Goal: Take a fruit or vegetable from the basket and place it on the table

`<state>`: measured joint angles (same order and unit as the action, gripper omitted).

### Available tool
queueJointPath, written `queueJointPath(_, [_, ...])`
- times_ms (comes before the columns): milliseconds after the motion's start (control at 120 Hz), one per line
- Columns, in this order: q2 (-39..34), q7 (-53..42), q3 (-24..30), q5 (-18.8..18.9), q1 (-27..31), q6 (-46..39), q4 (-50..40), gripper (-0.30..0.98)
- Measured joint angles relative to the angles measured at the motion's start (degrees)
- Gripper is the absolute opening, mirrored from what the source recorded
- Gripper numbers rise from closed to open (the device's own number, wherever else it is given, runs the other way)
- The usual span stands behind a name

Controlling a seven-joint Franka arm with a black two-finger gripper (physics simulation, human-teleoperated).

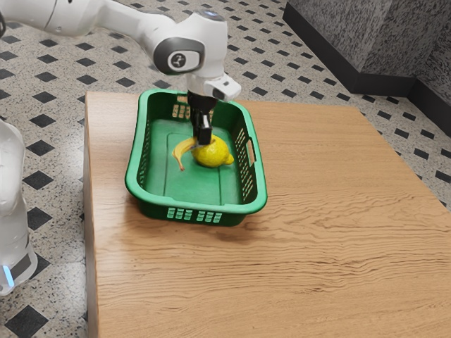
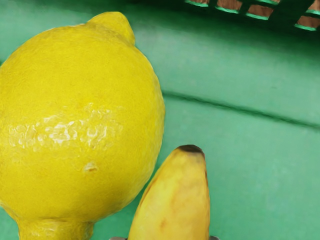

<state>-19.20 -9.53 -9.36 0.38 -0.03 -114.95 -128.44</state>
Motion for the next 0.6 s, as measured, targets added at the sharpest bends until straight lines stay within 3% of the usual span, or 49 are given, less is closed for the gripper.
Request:
queueJointPath(325, [1.3, 1.7, 4.6, 0.0, -0.2, 1.0, 10.4, 0.12])
queueJointPath(600, [12.5, 3.9, 9.5, 0.1, -0.5, 1.4, 27.4, 0.11])
